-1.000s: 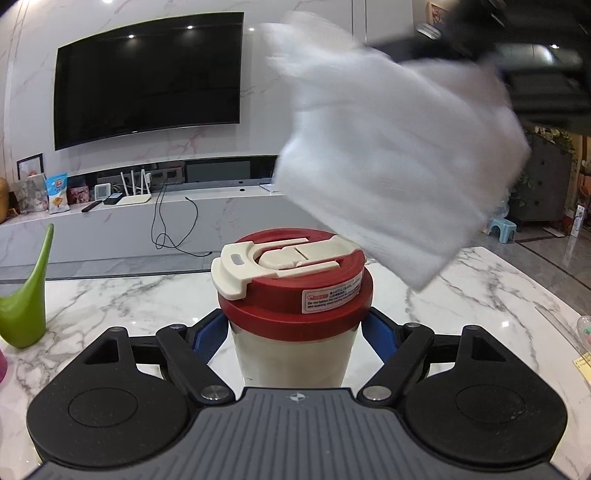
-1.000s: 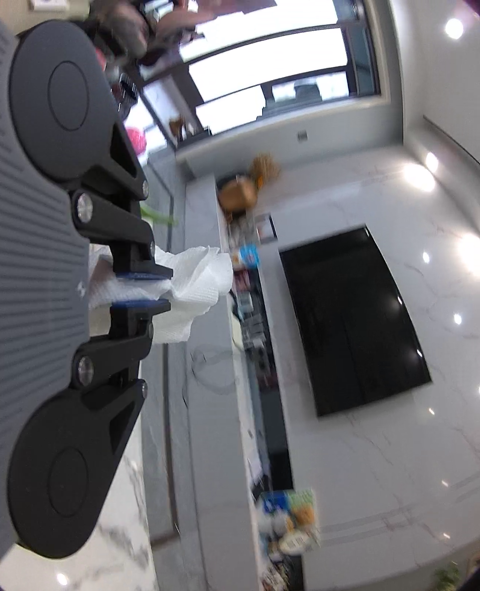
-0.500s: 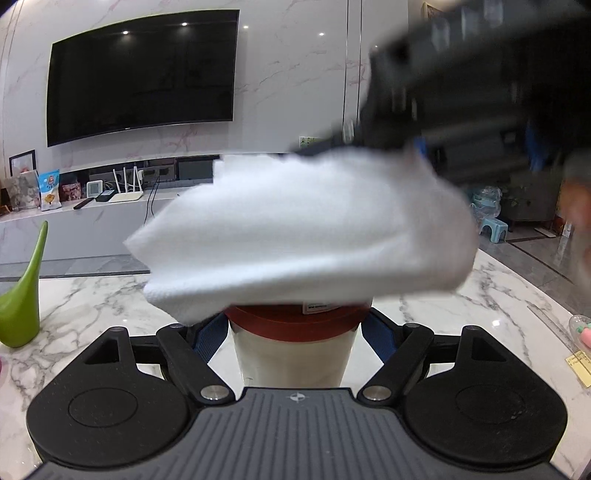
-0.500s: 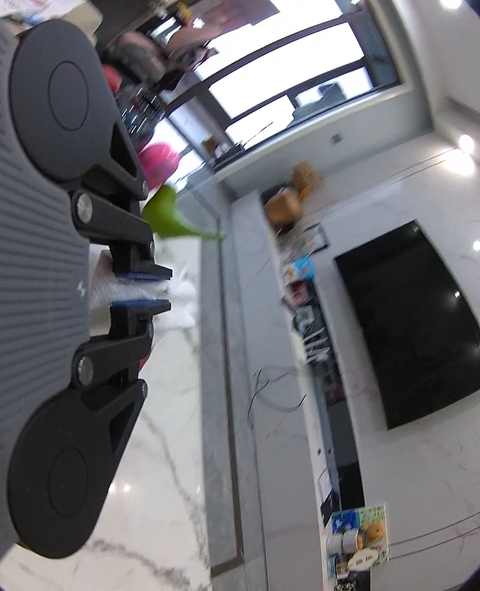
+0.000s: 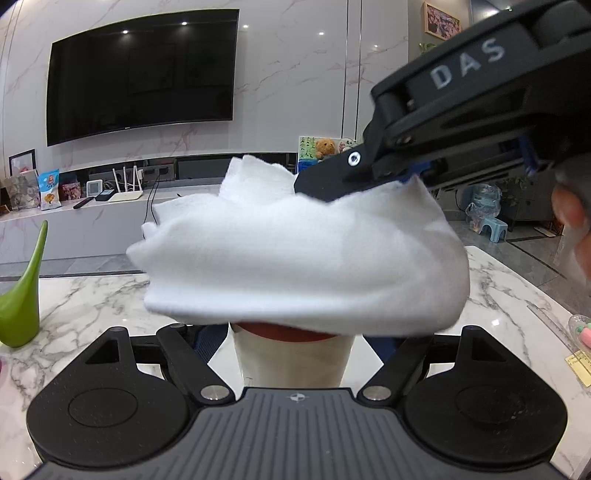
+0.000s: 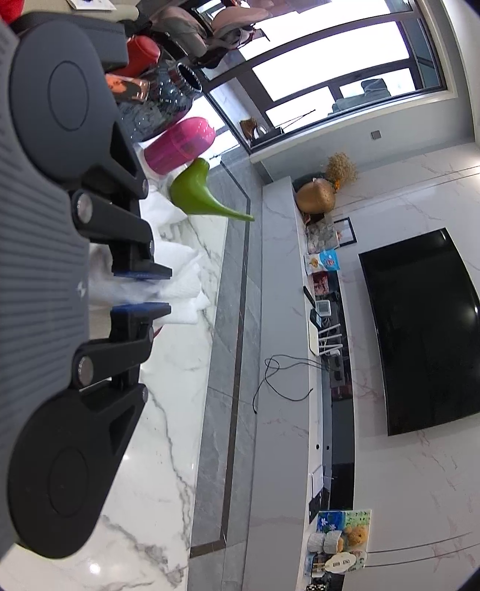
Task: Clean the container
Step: 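Rub the towel across the red lid with the right gripper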
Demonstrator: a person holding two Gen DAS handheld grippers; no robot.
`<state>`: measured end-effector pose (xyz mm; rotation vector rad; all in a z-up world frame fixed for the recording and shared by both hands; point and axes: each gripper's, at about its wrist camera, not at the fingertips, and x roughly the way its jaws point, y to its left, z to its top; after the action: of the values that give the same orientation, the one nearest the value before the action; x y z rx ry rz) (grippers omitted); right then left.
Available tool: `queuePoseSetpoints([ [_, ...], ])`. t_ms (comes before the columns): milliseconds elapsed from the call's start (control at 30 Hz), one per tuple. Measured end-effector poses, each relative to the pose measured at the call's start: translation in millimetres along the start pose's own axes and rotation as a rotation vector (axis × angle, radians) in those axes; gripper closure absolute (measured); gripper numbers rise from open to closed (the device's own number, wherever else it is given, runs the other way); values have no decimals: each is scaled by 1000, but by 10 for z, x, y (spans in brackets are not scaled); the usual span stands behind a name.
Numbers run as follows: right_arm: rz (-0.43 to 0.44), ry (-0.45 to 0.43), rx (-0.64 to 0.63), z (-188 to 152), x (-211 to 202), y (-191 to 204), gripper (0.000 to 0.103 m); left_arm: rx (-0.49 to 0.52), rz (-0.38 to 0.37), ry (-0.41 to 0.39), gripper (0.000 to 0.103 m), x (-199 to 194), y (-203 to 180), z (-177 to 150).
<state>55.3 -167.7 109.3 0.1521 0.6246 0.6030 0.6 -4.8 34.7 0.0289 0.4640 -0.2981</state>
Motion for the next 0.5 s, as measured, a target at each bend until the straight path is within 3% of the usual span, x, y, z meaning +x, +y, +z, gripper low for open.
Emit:
queuePoseSetpoints([
  [67, 13, -1, -6, 1, -53, 16, 82, 0, 0, 0, 25, -5, 2, 8],
  [100, 18, -5, -11, 5, -83, 23, 73, 0, 0, 0, 25, -6, -2, 10],
  [133, 25, -10, -17, 17, -120, 40, 56, 1, -1, -1, 25, -9, -10, 8],
  [200, 39, -22, -39, 30, -200, 85, 47, 3, 0, -2, 25, -7, -18, 4],
  [400, 69, -20, -164, 59, -398, 239, 49, 1, 0, 0, 25, -13, -50, 4],
  [500, 88, 12, -235, 63, -403, 276, 64, -1, 0, 2, 25, 16, -25, 19],
])
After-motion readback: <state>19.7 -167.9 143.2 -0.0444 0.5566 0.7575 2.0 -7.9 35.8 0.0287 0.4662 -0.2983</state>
